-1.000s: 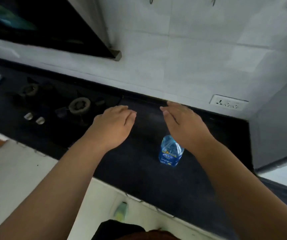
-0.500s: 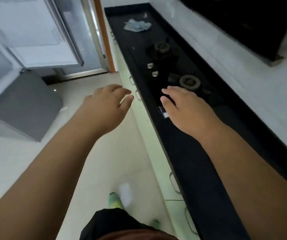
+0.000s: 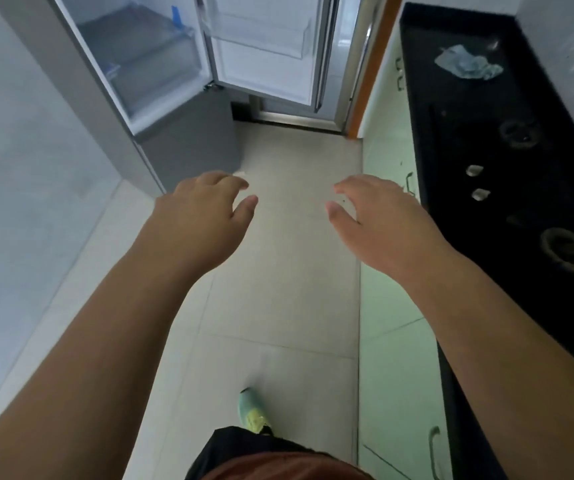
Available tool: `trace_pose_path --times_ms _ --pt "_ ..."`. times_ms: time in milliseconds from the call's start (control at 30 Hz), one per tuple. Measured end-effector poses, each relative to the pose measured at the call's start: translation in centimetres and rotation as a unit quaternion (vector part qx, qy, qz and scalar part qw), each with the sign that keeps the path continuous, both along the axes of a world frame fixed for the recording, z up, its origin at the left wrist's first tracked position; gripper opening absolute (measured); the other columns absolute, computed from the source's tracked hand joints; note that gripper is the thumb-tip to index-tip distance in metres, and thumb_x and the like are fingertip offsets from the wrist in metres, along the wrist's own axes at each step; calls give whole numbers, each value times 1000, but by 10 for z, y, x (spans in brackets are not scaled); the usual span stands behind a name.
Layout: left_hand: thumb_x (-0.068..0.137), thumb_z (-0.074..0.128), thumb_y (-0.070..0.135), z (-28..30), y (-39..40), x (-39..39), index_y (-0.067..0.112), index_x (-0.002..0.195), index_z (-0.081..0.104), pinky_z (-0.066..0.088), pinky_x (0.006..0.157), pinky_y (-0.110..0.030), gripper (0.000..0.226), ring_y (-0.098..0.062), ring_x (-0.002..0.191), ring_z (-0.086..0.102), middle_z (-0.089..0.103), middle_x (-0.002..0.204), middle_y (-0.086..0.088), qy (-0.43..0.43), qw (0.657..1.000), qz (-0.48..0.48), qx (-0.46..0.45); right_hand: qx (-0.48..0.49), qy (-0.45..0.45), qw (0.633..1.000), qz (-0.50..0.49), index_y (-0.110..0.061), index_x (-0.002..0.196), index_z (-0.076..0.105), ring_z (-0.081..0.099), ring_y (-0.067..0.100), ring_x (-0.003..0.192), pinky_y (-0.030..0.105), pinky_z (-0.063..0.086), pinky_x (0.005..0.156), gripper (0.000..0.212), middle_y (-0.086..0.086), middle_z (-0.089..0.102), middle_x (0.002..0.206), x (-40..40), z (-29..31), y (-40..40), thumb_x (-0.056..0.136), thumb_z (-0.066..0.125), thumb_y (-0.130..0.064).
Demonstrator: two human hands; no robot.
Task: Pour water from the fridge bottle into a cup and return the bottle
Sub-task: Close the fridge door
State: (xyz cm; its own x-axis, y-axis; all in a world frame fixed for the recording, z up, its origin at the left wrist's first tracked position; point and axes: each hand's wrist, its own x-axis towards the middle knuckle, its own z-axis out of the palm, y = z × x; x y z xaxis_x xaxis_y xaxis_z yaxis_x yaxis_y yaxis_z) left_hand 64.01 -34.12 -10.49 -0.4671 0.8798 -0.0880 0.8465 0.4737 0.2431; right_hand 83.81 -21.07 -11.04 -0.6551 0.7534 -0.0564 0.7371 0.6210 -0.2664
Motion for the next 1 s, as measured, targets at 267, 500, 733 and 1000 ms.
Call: trace_pose_path --times_ms 267,500,733,1000 --pt "108 31 51 6 21 -89 29 149 49 40 110 -53 50 -29 143 45 49 157 0 16 999 21 -20 12 19 999 33 -25 149 50 48 24 137 45 40 113 47 -2 52 152 -108 3 31 106 43 -42" --pt "107 31 53 3 86 -142 31 151 47 38 112 -53 51 -26 146 42 46 159 2 12 999 46 -27 1 14 998 53 -25 149 50 48 24 137 43 39 113 48 -3 52 152 -169 -6 105 105 46 -42" --pt "108 33 50 19 189 -192 29 152 45 39 112 -51 50 -25 145 43 44 160 2 28 995 95 -8 11 42 992 116 -27 151 49 43 22 143 44 38 116 50 -5 50 154 -250 6 225 104 47 -45" --pt "107 34 49 36 283 -247 30 150 46 41 110 -50 49 -23 140 47 49 155 4 18 990 140 29 9 36 983 182 -26 149 49 49 23 136 41 41 110 49 -6 52 152 -332 25 328 104 48 -45"
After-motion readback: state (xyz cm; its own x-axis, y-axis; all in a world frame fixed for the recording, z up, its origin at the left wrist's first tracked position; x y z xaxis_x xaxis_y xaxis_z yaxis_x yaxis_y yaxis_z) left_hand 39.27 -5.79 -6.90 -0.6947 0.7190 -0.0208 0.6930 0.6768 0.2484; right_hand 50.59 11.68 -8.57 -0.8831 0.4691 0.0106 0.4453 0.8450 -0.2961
